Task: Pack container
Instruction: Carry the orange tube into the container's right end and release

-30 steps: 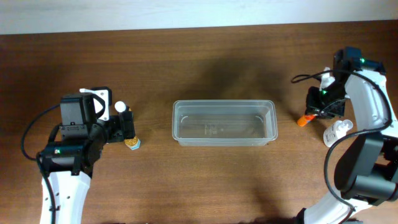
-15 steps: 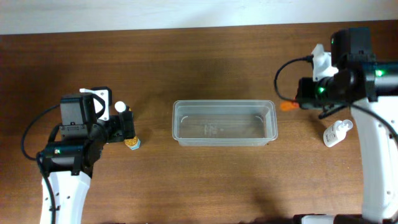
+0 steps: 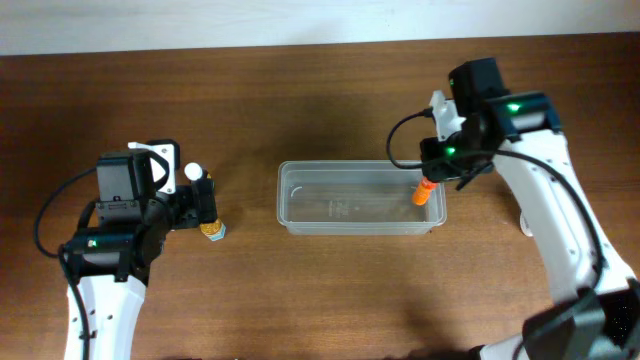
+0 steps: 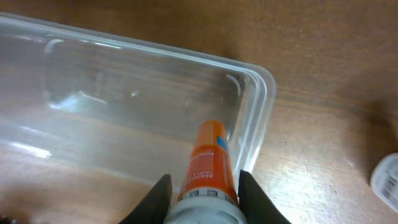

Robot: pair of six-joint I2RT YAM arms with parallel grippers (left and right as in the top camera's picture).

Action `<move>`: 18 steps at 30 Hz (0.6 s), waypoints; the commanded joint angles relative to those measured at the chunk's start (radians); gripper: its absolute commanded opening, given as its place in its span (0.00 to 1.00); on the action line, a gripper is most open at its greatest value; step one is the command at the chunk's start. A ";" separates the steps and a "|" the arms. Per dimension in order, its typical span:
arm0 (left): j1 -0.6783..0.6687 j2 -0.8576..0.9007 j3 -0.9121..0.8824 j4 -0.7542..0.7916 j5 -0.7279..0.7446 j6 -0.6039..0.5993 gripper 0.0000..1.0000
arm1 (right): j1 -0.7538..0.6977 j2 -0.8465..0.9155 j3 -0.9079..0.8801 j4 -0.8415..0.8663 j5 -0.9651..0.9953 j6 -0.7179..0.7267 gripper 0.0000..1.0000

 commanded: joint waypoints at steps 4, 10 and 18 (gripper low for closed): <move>-0.005 0.002 0.029 0.000 -0.006 0.019 1.00 | 0.005 0.081 -0.033 0.055 0.029 0.001 0.26; -0.005 0.002 0.029 0.000 -0.006 0.019 1.00 | 0.005 0.152 -0.033 0.085 0.067 0.001 0.26; -0.005 0.002 0.029 -0.001 -0.006 0.019 1.00 | 0.005 0.189 -0.033 0.124 0.066 0.001 0.27</move>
